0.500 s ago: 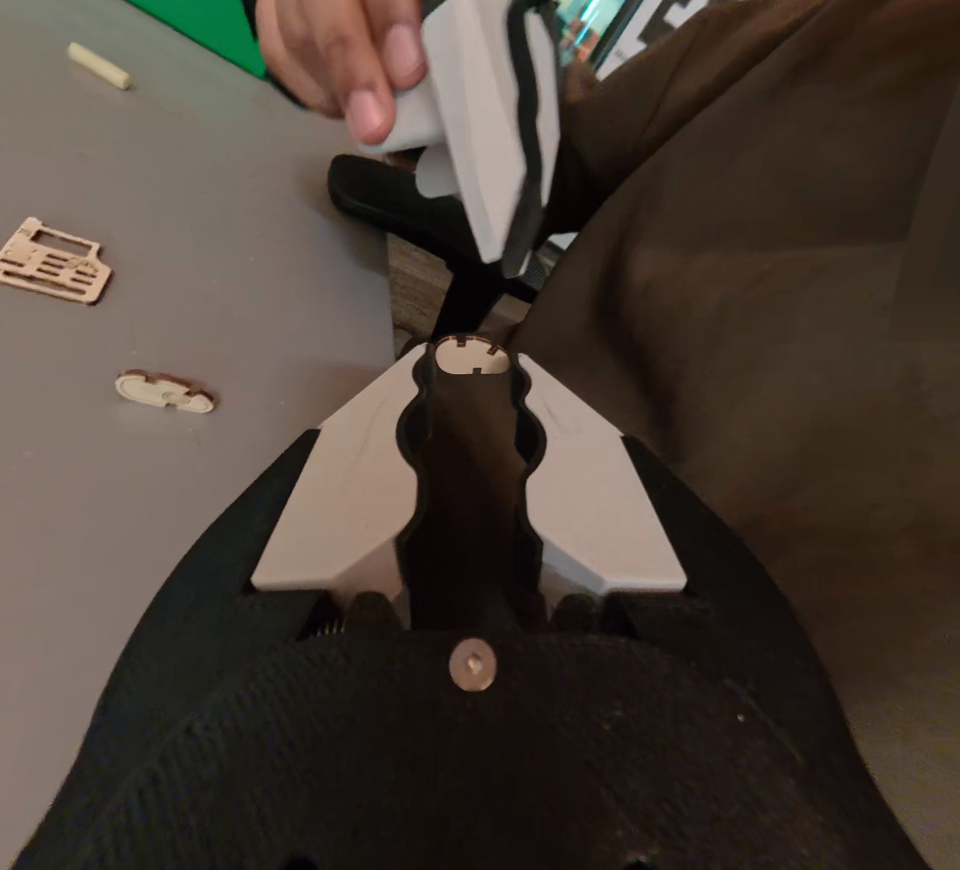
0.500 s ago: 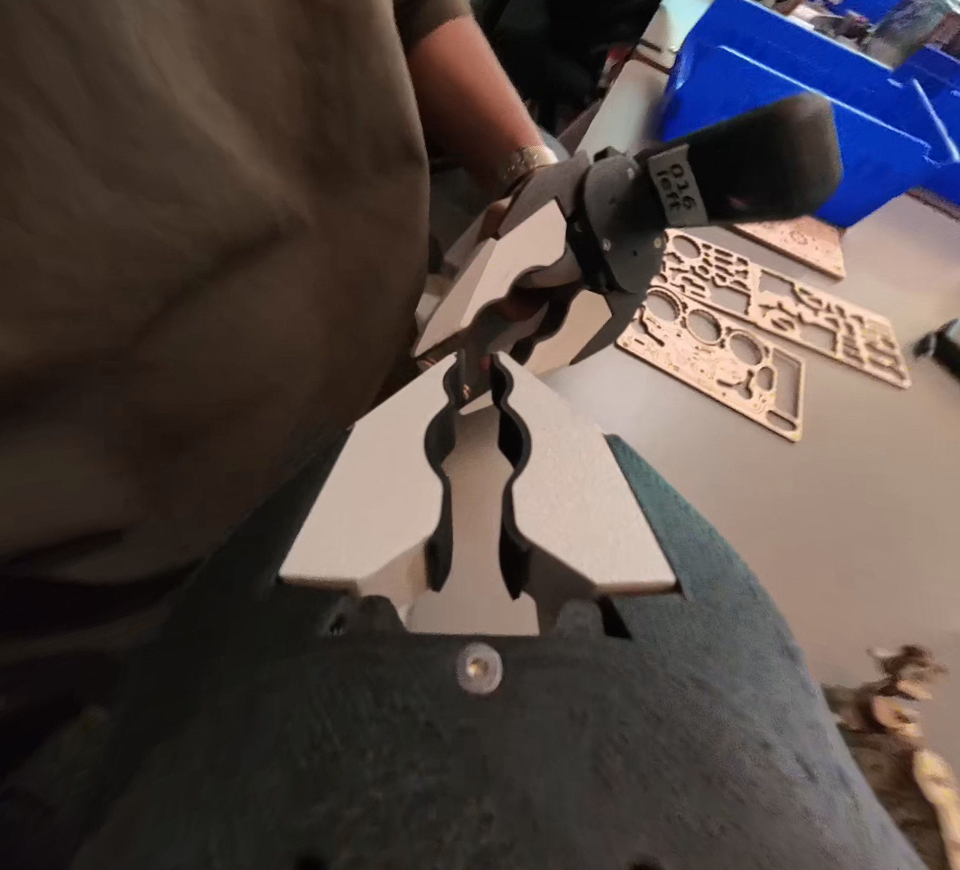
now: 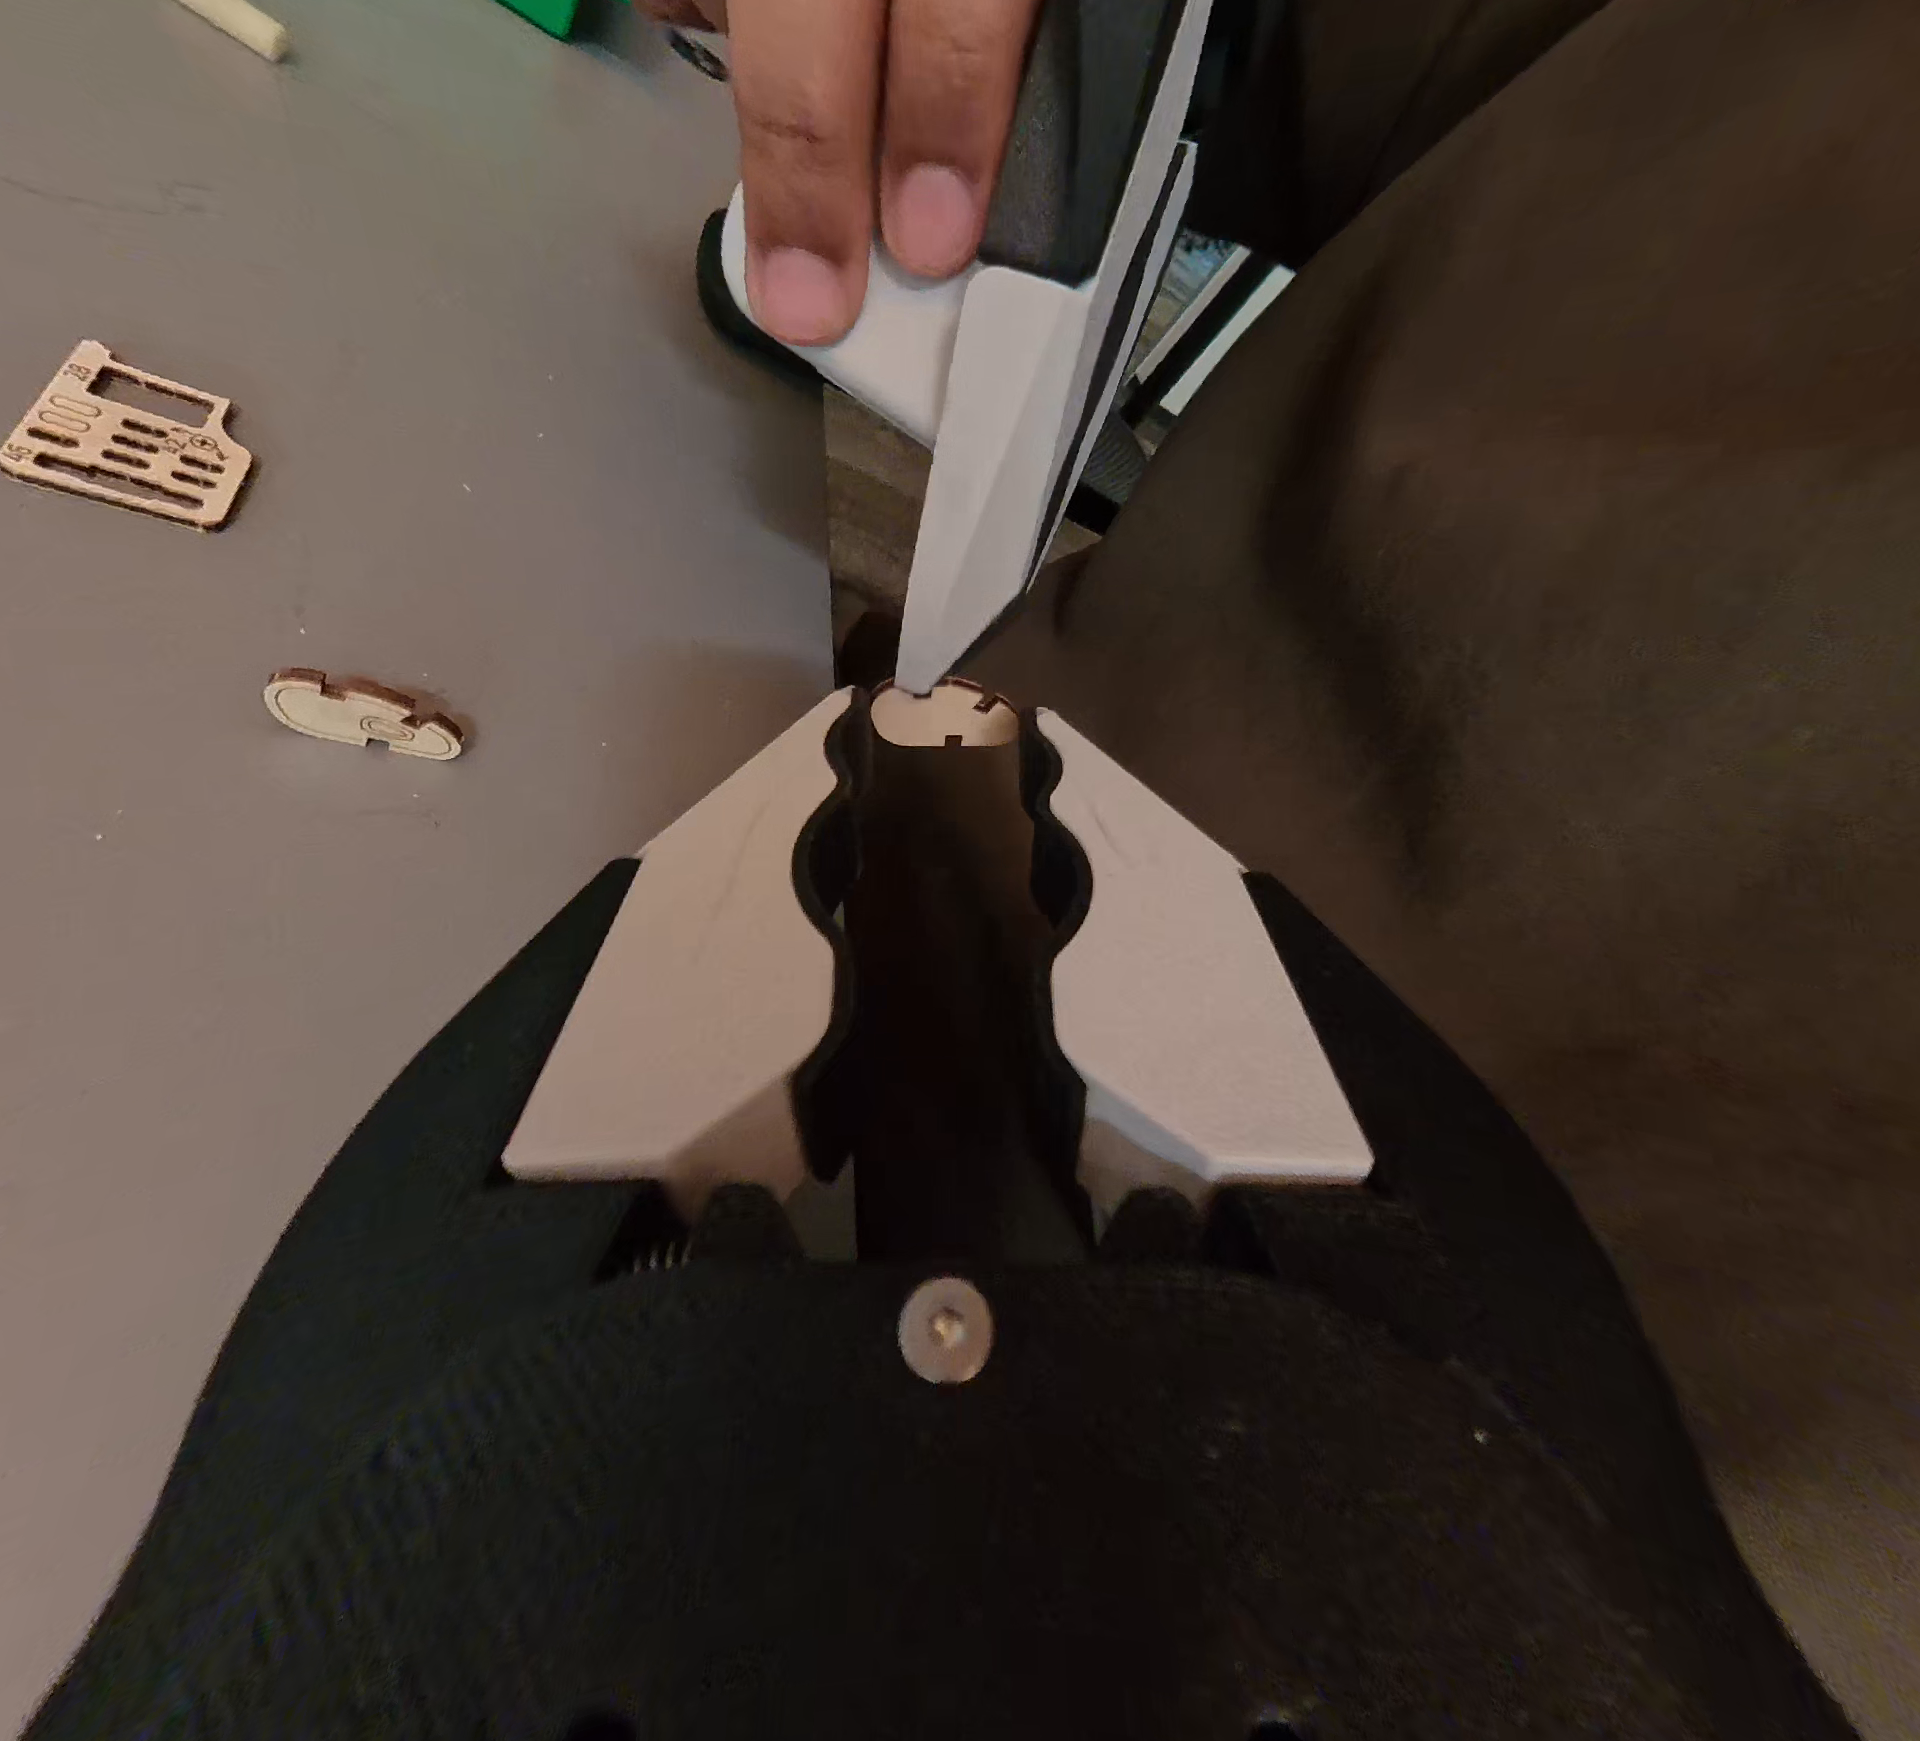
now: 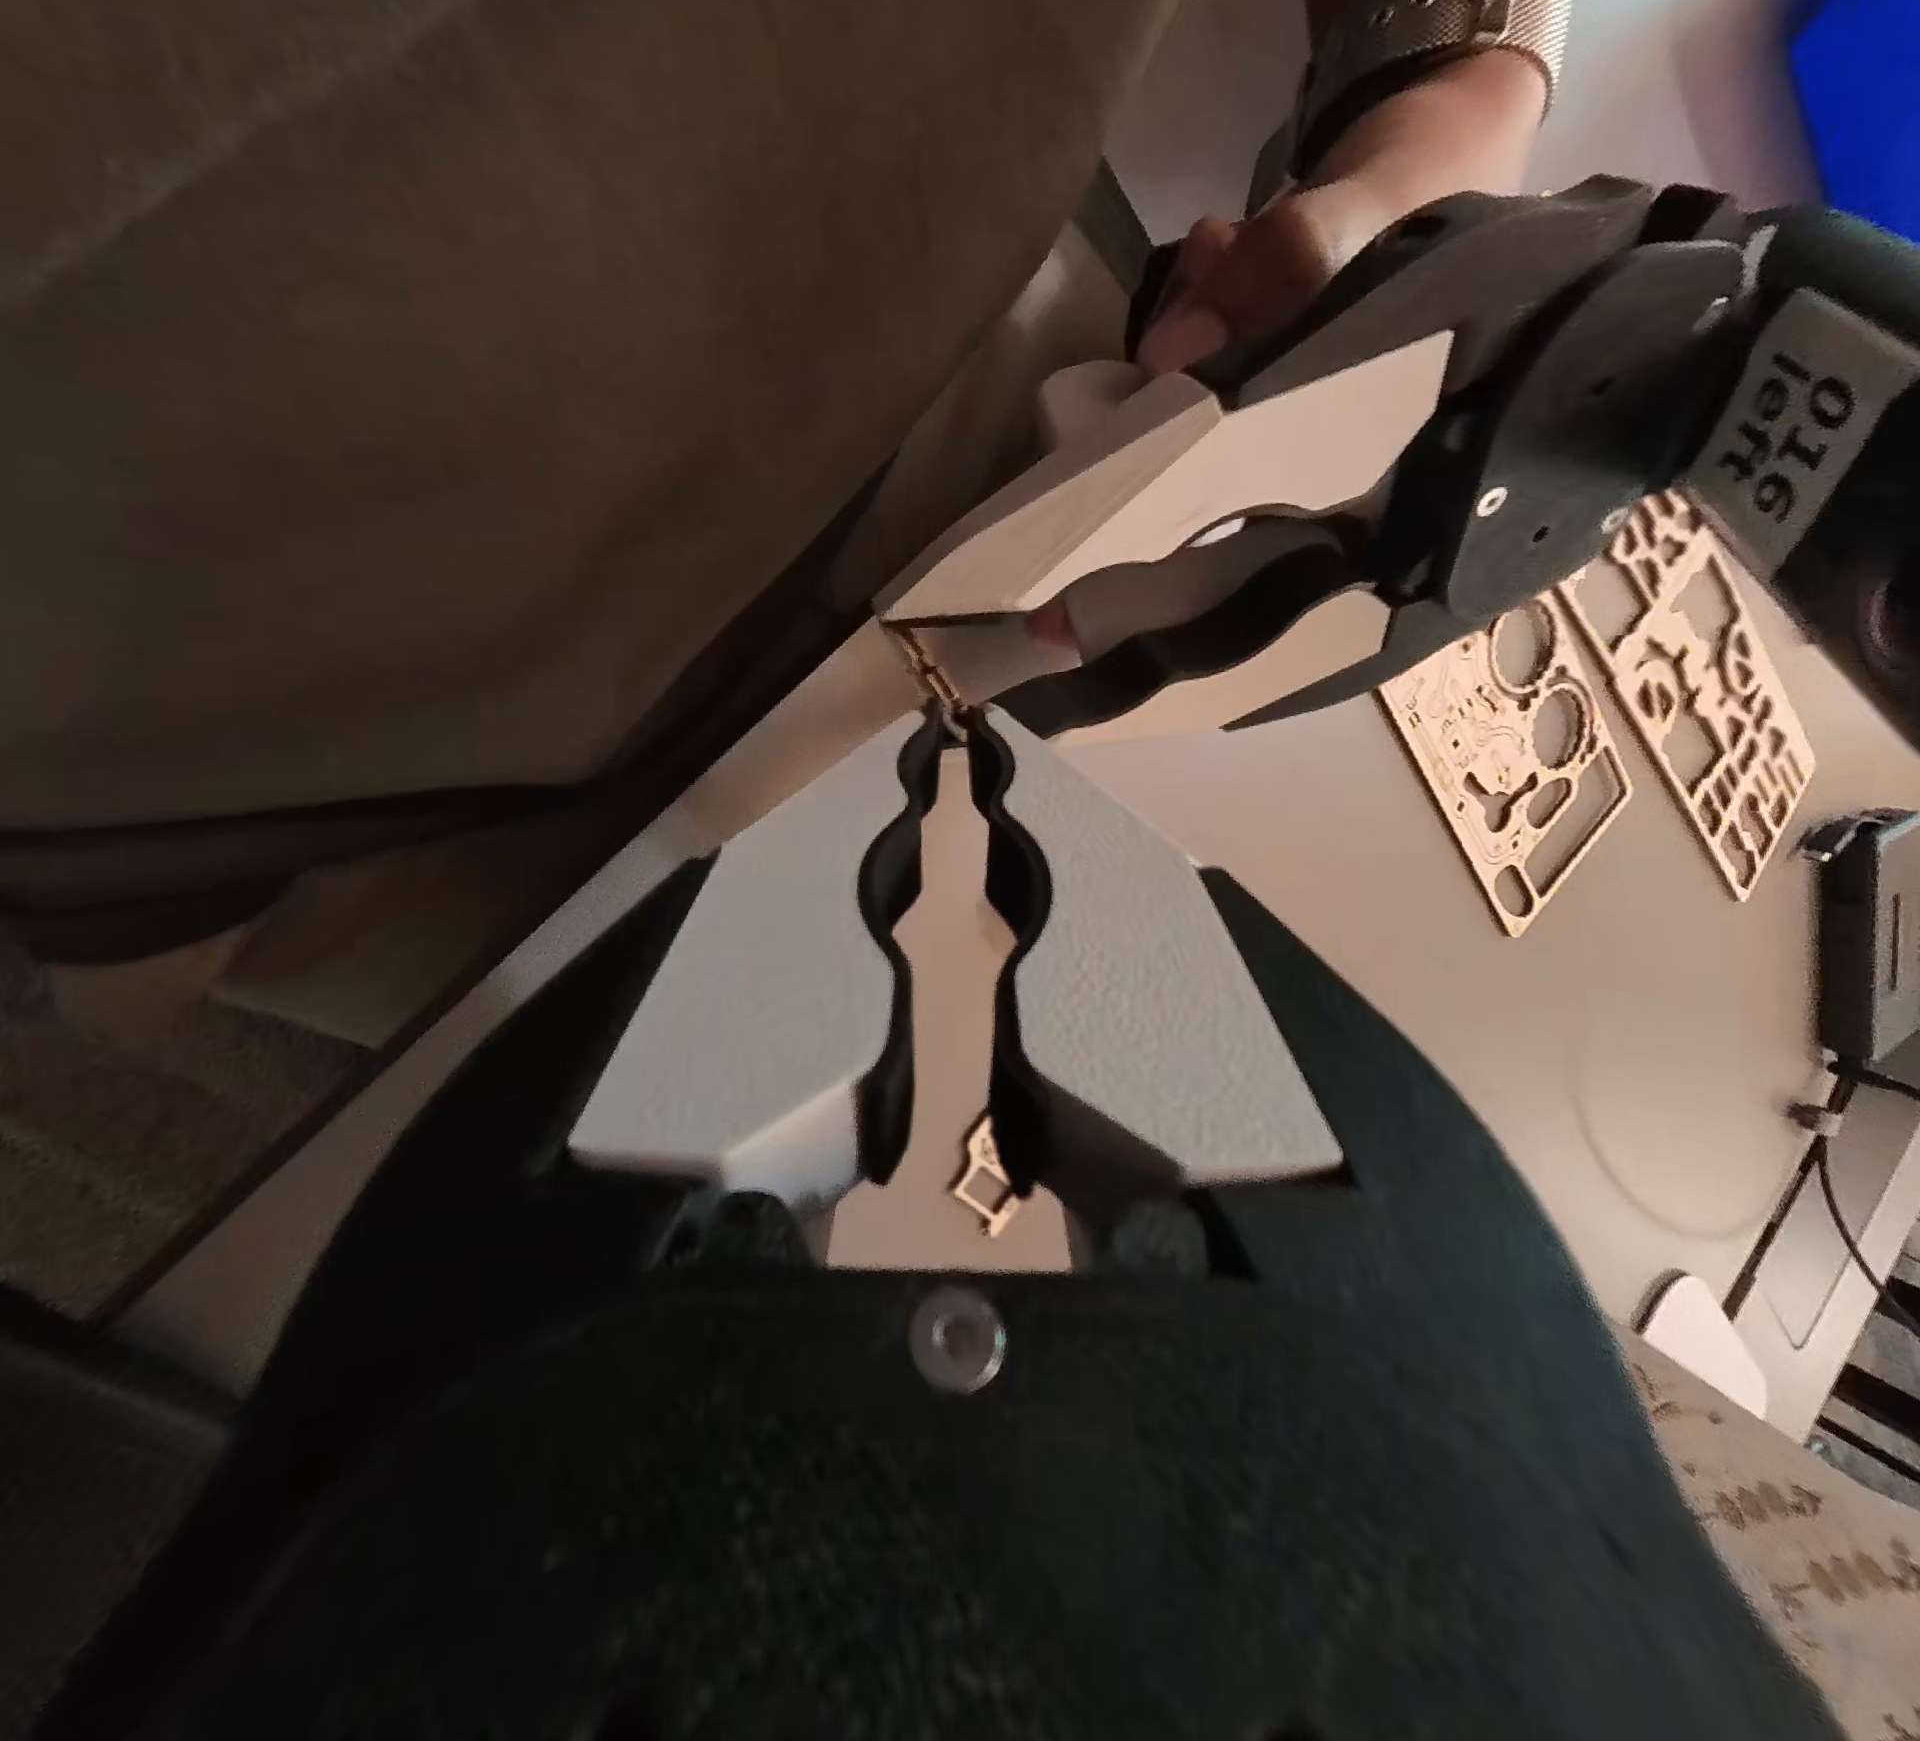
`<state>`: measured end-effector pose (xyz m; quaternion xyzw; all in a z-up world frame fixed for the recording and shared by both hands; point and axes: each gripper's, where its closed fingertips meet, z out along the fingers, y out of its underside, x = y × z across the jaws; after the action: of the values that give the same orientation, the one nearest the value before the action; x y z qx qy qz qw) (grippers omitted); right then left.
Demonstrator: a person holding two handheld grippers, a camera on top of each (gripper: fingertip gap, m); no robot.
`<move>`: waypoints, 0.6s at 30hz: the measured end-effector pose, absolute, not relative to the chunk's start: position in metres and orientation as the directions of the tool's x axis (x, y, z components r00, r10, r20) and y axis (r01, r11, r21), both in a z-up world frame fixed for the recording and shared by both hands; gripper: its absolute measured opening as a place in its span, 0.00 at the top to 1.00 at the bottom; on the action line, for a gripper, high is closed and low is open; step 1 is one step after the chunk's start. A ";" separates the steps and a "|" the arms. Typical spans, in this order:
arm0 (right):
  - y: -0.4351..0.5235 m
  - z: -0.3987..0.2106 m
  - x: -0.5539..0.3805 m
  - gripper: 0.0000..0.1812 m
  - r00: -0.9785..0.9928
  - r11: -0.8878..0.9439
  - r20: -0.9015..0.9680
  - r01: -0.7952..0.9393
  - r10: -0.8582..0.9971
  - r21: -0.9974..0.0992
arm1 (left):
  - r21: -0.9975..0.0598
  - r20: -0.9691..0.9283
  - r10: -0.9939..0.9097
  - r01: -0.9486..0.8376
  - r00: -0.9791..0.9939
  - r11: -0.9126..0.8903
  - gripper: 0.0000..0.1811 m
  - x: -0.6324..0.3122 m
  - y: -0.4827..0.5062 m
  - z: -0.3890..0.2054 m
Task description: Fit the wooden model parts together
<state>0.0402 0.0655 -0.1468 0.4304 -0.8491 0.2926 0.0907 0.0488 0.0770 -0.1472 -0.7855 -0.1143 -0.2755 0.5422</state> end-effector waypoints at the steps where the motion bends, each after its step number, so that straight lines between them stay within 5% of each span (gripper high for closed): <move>1: 0.065 -0.147 0.040 0.98 -0.609 0.456 0.401 -0.786 -0.684 -0.416 | -0.788 0.558 -0.118 0.479 0.822 -0.387 0.85 0.049 0.077 -0.148; 18: 0.061 -0.143 0.031 0.92 -0.704 0.510 0.389 -0.704 -0.595 -0.494 | -0.787 0.561 -0.089 0.497 0.823 -0.365 0.86 0.040 0.076 -0.147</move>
<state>0.0313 0.0613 -0.1427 0.3755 -0.8648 0.3225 0.0847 0.0404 0.0761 -0.1466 -0.7817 -0.1306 -0.2671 0.5482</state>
